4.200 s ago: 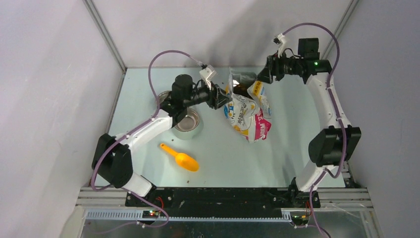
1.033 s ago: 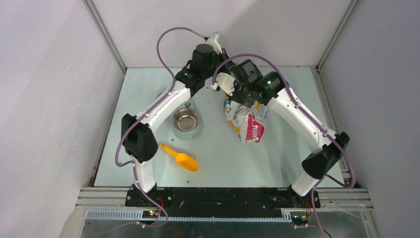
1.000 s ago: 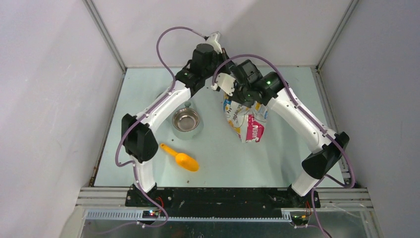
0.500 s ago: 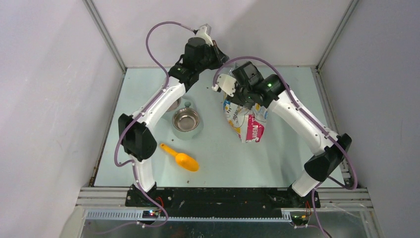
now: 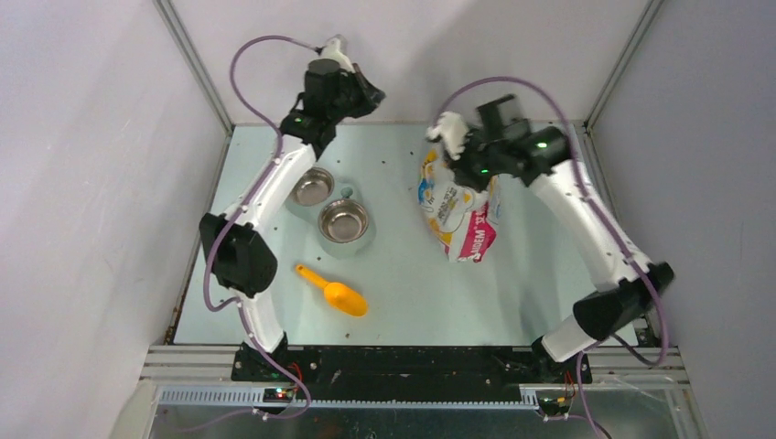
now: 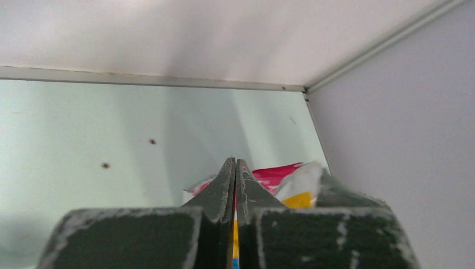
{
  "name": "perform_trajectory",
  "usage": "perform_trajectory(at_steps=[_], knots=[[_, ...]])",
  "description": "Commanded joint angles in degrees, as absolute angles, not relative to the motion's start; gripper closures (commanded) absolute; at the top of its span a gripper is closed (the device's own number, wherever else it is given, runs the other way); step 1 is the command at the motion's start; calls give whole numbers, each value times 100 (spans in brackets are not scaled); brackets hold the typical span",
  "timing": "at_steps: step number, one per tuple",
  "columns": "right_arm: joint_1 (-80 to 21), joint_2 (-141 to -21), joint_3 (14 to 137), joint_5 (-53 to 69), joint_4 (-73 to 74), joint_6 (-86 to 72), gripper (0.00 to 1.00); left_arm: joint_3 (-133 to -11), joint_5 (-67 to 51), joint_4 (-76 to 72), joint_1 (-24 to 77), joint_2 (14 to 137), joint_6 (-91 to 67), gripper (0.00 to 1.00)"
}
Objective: Serve the pet food
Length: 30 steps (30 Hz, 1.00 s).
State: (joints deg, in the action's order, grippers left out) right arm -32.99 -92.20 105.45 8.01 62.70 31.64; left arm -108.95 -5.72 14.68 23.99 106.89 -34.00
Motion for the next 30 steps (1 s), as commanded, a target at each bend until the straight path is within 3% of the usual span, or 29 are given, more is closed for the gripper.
perform_trajectory(at_steps=[1, 6, 8, 10, 11, 13, 19, 22, 26, 30], knots=[[-2204, -7815, 10019, 3791, 5591, 2445, 100, -10701, -621, 1451, 2047, 10034, -3190, 98], [-2083, -7851, 9411, 3986, 5148, 1708, 96, -10328, -868, 1458, 1987, 9885, -3141, 94], [-2190, -8127, 9623, 3607, 5104, 1262, 83, -10170, -1005, 1463, 1986, 9784, -3139, 94], [-2373, -8334, 9778, 2701, 4847, 862, 67, -10009, -1063, 1512, 1986, 9685, -3117, 93], [-2522, -8423, 9815, 2092, 4744, 761, 53, -9970, -1070, 1530, 1982, 9659, -3089, 93], [-2764, -8620, 10010, 1363, 4481, 609, 39, -9820, -1062, 1585, 1963, 9557, -3043, 93], [-3431, -9360, 10959, 52, 4497, 240, 21, -9560, -799, 1793, 1765, 9243, -2952, 91], [-3677, -9642, 11240, -1074, 4596, 148, 20, -9510, -480, 2083, 1669, 9033, -2786, 87], [-3987, -9817, 11411, -2277, 4865, -207, 33, -9453, -406, 2543, 1491, 8808, -2631, 84], [-4097, -9797, 11340, -2405, 5104, -462, 37, -9300, -453, 2894, 1333, 8612, -2550, 83]])
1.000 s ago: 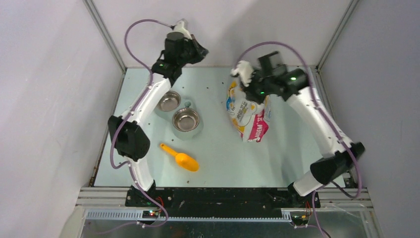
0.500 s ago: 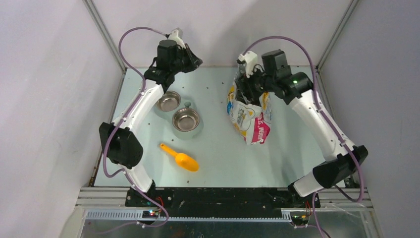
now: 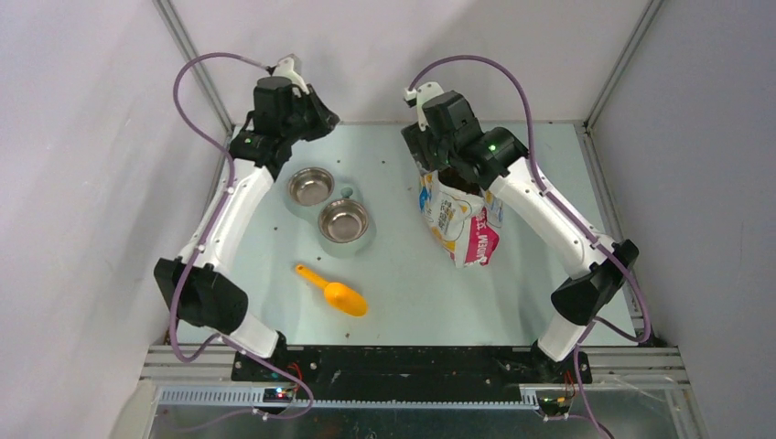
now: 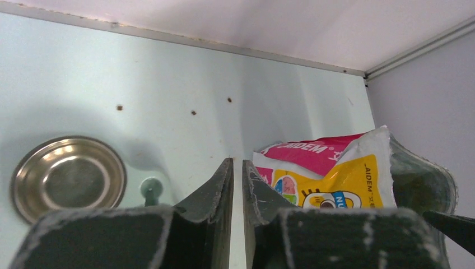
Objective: Serve the pet food
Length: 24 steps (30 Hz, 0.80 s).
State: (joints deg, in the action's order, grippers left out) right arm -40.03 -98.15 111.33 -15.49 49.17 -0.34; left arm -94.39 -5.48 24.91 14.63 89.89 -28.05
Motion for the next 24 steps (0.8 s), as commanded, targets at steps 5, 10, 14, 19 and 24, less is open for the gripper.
perform_trajectory(at_steps=[5, 10, 14, 19, 24], knots=[[-4069, -9872, 11111, -2355, 5366, -978, 44, -9081, -533, 3119, 1199, 8469, -2484, 82], [-3981, -10035, 11275, -1875, 5467, -1178, 56, -8965, -700, 3114, 1095, 8352, -2372, 81], [-3857, -10294, 11711, -1748, 5413, -1203, 83, -9021, -745, 3188, 1035, 8294, -2294, 81], [-3467, -10469, 12449, -1419, 5224, -1401, 100, -9116, -857, 3234, 998, 8304, -2092, 81], [-3011, -10569, 12733, -862, 4844, -1715, 100, -9243, -1261, 3225, 990, 8508, -1914, 81]])
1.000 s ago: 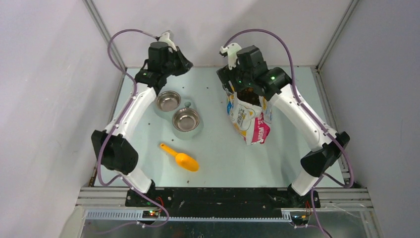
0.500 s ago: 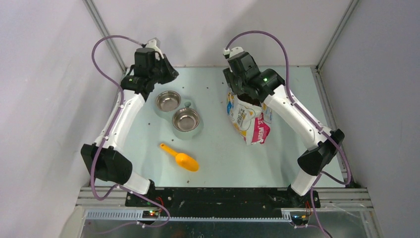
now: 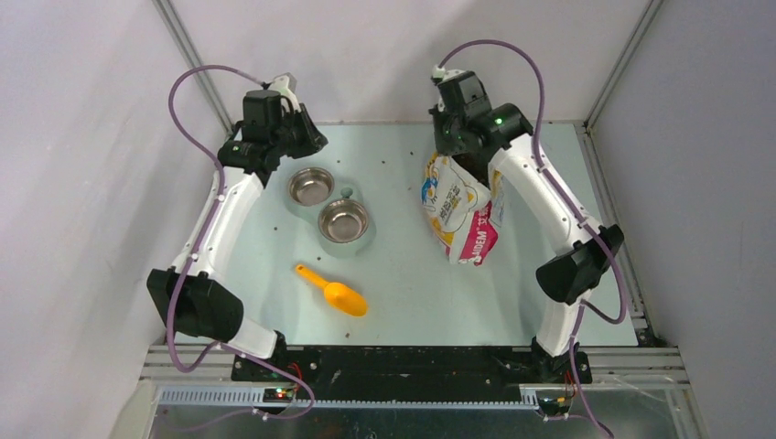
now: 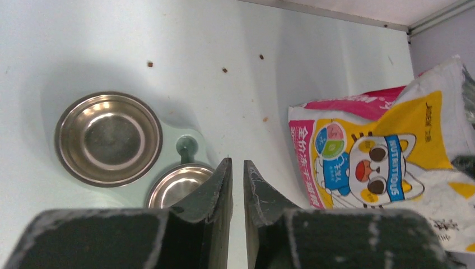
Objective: Serve the pet food
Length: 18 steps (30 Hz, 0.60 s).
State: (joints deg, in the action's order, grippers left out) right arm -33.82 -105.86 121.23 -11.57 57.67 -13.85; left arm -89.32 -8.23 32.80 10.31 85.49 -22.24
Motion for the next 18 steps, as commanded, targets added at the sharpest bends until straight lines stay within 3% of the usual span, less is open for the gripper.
perform_trajectory(at_steps=[1, 5, 8, 9, 12, 14, 18], knots=[[-2969, -10598, 12805, -844, 4742, -1752, 100, -9258, -1412, 3203, 986, 8587, -1889, 81], [-2829, -10925, 13079, -869, 4608, -1801, 100, -9220, -1706, 3124, 985, 8739, -1727, 79], [-2816, -11072, 13200, -218, 4622, -1630, 98, -9098, -1905, 2997, 988, 8698, -1355, 74], [-2823, -11043, 13166, -140, 4631, -1524, 92, -8943, -2032, 2876, 990, 8577, -1253, 70], [-2772, -10791, 12898, 834, 4645, -1139, 56, -8527, -2356, 2707, 989, 8143, -419, 60], [-2666, -10482, 12662, 1378, 4644, -915, 39, -8200, -2959, 2828, 985, 7757, 564, 55], [-2254, -9668, 12047, 2541, 4631, -384, 27, -7356, -3486, 3625, 984, 6938, 2672, 46]])
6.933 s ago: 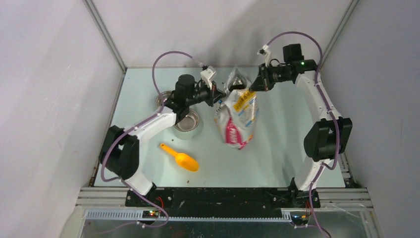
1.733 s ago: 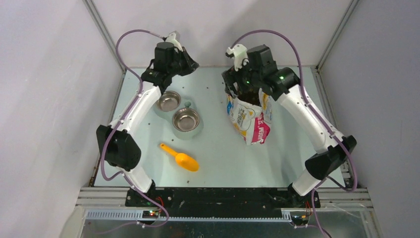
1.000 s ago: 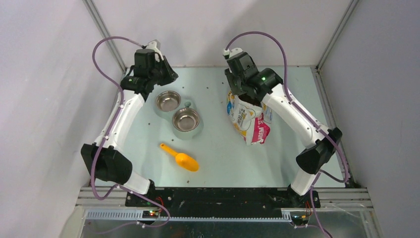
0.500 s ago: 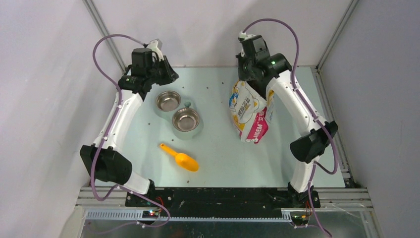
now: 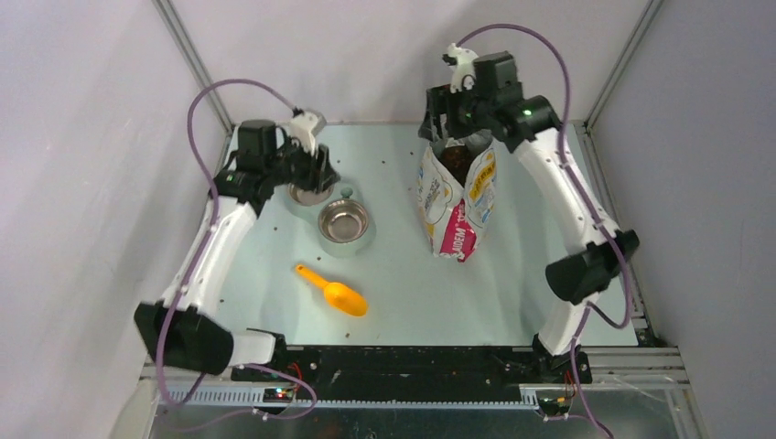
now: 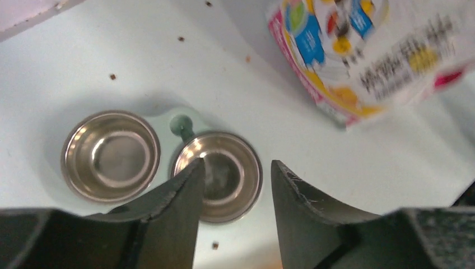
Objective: Serve the pet food
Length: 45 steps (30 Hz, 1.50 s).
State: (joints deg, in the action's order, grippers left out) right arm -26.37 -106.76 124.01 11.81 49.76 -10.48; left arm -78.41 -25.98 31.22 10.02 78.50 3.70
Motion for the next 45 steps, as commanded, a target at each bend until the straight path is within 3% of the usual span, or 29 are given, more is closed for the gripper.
perform_trajectory(at_steps=[1, 6, 12, 16, 23, 30, 33, 37, 41, 45], knots=[[-2086, -9380, 11916, 2866, 4631, -267, 25, -7251, -3540, 3982, 984, 6707, 3342, 45], [-1496, -8073, 10566, 4421, 4570, 777, 16, -6521, -3885, 5424, 1030, 6300, 5172, 44], [-1403, -6846, 8836, 4289, 4419, 1457, 16, -5787, -3977, 5399, 1066, 6435, 5033, 45], [-1439, -6460, 8079, 4154, 4742, 1523, 20, -5404, -3506, 4751, 1118, 6599, 4250, 46], [-1652, -5868, 7125, 3717, 5092, 2096, 21, -5336, -1272, 3819, 1049, 7018, 919, 47], [-1766, -5880, 7019, 3665, 5033, 2232, 20, -5229, -1255, 4377, 916, 7483, -470, 47], [-1834, -5919, 7007, 3643, 5024, 2288, 20, -5126, -2097, 4225, 897, 7187, 35, 45], [-1881, -5980, 6949, 3674, 4904, 2197, 20, -5257, -3539, 4279, 958, 6514, 2541, 43], [-1973, -6046, 6914, 3771, 4723, 2039, 20, -5430, -3397, 4869, 1353, 6459, 4647, 43], [-2081, -6028, 6919, 3714, 4627, 2011, 20, -5414, -2981, 5179, 1500, 6682, 5325, 45]])
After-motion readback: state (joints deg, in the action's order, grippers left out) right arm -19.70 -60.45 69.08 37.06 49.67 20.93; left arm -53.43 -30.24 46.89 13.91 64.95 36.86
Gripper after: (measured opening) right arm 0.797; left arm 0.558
